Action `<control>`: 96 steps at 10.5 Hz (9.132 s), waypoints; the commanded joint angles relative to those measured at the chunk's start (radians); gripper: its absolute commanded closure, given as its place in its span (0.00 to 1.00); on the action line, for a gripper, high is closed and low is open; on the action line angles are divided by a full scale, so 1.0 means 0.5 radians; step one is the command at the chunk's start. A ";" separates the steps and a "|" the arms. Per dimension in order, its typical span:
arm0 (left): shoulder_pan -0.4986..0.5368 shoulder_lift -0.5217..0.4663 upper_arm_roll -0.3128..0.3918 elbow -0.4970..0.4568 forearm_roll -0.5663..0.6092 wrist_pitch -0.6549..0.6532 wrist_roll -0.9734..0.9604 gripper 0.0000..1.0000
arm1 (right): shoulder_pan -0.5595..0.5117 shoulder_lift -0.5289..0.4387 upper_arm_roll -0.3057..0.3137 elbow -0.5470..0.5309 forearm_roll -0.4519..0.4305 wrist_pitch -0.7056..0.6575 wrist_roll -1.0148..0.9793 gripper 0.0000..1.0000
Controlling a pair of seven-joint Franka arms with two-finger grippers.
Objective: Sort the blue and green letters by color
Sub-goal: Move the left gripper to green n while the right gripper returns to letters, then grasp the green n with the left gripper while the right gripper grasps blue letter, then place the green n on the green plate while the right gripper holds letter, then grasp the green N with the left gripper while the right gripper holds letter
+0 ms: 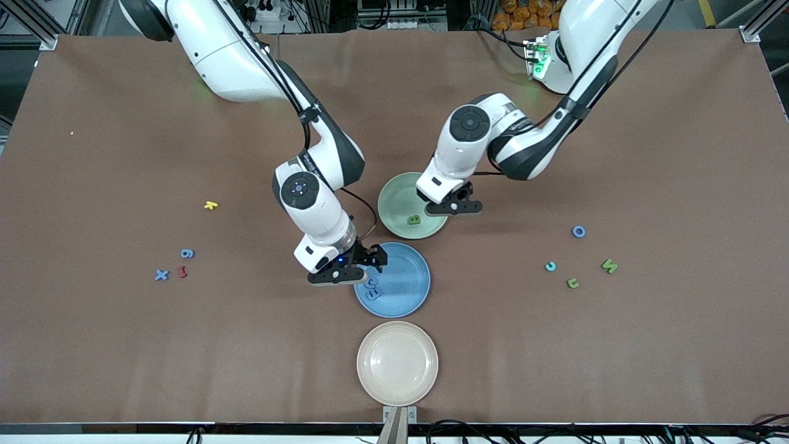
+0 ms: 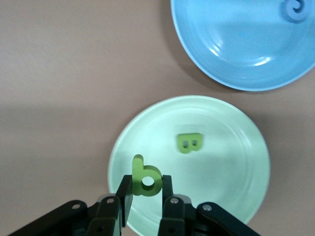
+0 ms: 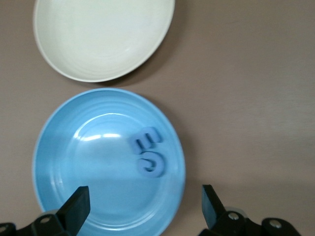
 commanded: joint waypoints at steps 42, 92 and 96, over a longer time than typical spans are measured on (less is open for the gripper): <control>0.785 0.574 0.383 0.551 0.259 -0.058 0.313 0.33 | -1.258 -0.281 -0.252 -0.994 -0.045 0.438 1.253 0.00; 1.763 0.436 -0.173 0.030 0.934 0.086 2.405 0.23 | -1.196 -0.336 -0.233 -0.877 -0.033 0.267 1.155 1.00; 1.760 0.479 -0.158 0.030 0.943 0.120 2.399 0.25 | -1.101 -0.394 -0.224 -0.813 -0.024 0.159 1.155 1.00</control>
